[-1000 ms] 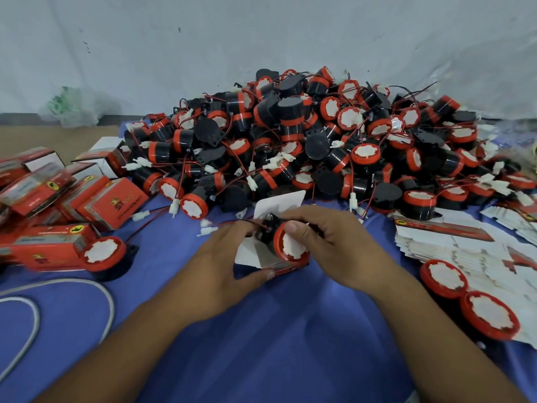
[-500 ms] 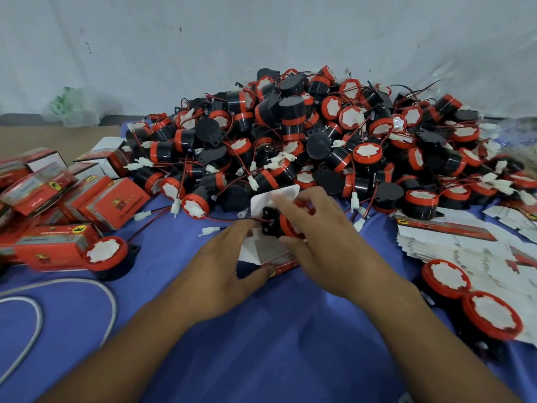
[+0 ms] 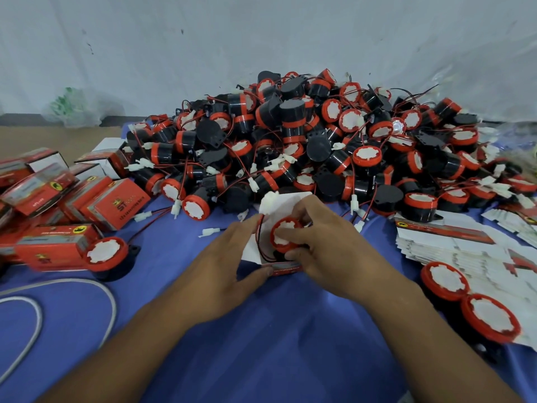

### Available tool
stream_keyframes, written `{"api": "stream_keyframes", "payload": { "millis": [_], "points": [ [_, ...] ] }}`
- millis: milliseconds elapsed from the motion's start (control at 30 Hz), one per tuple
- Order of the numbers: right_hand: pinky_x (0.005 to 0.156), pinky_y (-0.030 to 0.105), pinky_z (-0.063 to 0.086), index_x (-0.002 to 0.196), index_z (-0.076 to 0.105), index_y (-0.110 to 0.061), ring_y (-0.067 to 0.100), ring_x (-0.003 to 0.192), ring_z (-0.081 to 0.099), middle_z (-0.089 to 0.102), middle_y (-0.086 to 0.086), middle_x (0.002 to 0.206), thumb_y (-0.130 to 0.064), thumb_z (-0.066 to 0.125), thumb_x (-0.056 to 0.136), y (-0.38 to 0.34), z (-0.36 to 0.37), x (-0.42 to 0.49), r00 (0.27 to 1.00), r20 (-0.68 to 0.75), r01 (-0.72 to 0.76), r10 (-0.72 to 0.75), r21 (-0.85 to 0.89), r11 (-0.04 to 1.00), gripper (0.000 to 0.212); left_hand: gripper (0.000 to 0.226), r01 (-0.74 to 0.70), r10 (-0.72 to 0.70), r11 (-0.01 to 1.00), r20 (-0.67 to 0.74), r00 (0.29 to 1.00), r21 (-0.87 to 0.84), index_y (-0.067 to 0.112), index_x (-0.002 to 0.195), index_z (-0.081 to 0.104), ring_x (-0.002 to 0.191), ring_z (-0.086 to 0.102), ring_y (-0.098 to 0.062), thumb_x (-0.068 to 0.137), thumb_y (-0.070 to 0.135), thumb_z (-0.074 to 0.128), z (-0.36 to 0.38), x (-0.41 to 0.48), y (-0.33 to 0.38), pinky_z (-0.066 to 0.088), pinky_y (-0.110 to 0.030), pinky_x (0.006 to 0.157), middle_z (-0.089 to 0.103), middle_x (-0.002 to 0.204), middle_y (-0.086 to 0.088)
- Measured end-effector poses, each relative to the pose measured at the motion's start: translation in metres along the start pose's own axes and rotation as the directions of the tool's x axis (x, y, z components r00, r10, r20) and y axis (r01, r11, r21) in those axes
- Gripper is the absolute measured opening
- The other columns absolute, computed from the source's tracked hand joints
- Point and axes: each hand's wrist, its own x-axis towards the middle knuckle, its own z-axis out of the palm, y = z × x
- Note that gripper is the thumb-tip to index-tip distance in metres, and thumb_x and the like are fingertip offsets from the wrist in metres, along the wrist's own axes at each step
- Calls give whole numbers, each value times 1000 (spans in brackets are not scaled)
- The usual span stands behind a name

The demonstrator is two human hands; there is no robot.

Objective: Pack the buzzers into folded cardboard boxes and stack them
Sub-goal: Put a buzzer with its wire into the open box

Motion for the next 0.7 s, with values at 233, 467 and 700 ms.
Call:
{"api": "stream_keyframes", "payload": {
  "millis": [233,467,700],
  "points": [
    [76,35,48,111,76,-20,21,90,51,45,-6,101,-38,73,88,4,8,4,988,-136,-60,76,119,991,29,66,-50,50,999,14,999,-2,38,154,23,105,55,-7,97,49,53,-2,1,-2,49,-29,87,48,122,13],
    [81,36,42,80,72,-12,20,87,47,51,-1,92,-41,60,96,6,11,4,997,-75,37,-29,105,994,35,40,-40,40,999,0,999,-17,8,114,64,101,54,-15,104,38,40,-3,4,3,47,-35,84,52,112,0],
    [72,19,50,125,48,-40,6,88,62,63,-17,102,-46,60,94,3,6,3,933,-313,29,178,558,829,33,32,-86,86,996,-33,996,-2,6,79,58,80,45,-10,104,20,44,-2,5,14,41,-27,72,45,92,1]
  ]
}}
